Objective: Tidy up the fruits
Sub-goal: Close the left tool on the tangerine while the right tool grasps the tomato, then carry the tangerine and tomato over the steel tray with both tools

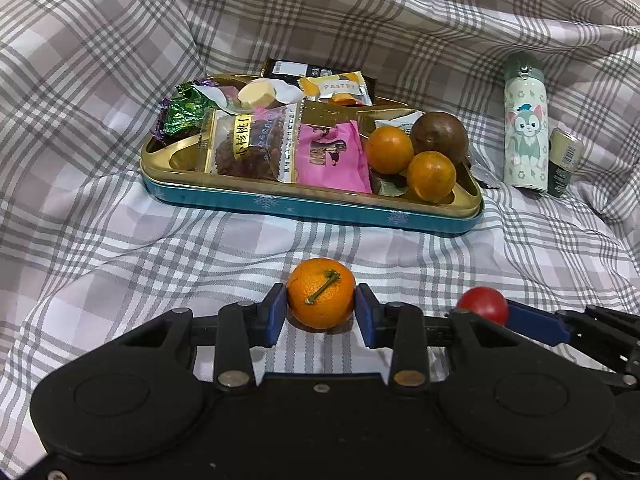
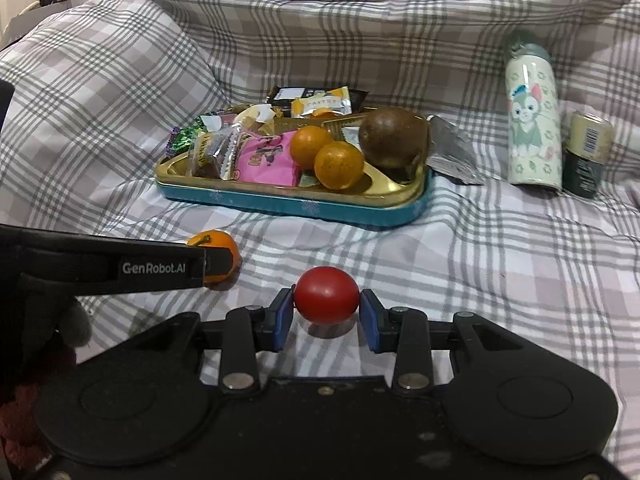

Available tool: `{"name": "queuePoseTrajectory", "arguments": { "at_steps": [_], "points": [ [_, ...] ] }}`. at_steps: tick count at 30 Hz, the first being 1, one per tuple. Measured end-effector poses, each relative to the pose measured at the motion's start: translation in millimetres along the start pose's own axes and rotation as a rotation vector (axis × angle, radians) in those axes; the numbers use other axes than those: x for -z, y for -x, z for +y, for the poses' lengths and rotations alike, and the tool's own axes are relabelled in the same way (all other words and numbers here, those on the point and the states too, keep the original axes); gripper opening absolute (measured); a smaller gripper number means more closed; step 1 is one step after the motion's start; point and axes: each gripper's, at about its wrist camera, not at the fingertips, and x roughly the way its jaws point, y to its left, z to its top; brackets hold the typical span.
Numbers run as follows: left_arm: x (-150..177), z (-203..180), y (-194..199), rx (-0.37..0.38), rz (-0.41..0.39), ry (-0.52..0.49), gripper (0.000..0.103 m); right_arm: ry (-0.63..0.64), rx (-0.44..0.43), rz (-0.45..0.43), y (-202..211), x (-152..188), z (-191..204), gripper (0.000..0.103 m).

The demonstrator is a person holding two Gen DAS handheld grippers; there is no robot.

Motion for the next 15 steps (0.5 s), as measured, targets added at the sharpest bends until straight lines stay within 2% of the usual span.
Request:
{"name": "queuePoseTrajectory", "arguments": {
  "at_steps": [15],
  "points": [
    [14.2,-9.2,12.3,-0.010,-0.046,-0.082,0.045,-0.128,0.080,0.015,41.9,30.1,-20.9,0.038]
  ]
}}
